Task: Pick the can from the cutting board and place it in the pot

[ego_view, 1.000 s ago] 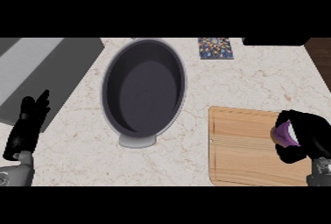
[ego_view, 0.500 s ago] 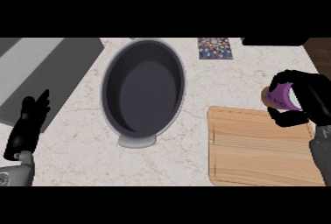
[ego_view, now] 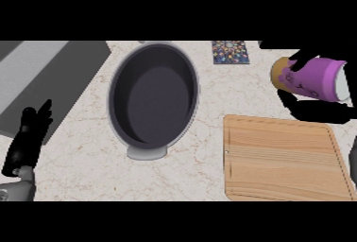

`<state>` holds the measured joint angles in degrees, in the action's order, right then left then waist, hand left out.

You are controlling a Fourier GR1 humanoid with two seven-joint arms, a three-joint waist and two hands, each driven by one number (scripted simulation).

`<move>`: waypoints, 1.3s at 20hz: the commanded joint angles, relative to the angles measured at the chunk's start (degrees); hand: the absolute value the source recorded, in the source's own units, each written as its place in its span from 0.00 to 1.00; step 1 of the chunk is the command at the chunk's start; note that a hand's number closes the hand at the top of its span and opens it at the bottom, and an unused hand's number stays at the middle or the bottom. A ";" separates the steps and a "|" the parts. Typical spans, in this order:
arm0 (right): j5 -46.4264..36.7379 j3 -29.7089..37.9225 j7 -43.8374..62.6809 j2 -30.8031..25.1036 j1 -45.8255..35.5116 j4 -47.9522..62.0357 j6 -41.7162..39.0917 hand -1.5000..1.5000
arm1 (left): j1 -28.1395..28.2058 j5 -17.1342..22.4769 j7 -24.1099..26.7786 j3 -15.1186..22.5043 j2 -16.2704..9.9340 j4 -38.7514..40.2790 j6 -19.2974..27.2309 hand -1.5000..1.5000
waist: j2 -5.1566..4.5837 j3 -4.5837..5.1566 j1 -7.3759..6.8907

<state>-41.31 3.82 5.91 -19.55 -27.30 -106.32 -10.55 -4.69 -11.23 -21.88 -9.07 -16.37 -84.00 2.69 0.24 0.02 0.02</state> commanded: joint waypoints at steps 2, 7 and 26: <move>1.27 -3.81 11.03 2.60 -8.14 -7.77 -7.06 1.00 | -0.09 -1.55 -0.55 1.28 1.81 -0.47 1.27 0.50 | -0.04 0.03 -0.07; 3.04 -6.42 18.19 5.86 -19.89 -0.25 -12.21 1.00 | -1.59 -0.06 -2.02 -0.78 -0.91 -1.55 -1.22 0.50 | -0.15 0.03 -0.51; 3.07 -17.47 22.27 19.51 -36.30 42.09 0.08 1.00 | -0.45 -1.71 0.47 -0.05 1.49 -0.75 0.04 0.50 | -0.63 0.04 -2.08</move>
<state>-41.56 -11.54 28.42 -0.63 -61.99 -73.12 -14.04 -5.68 -12.08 -22.32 -9.48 -15.59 -84.74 1.83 -0.23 0.06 -1.40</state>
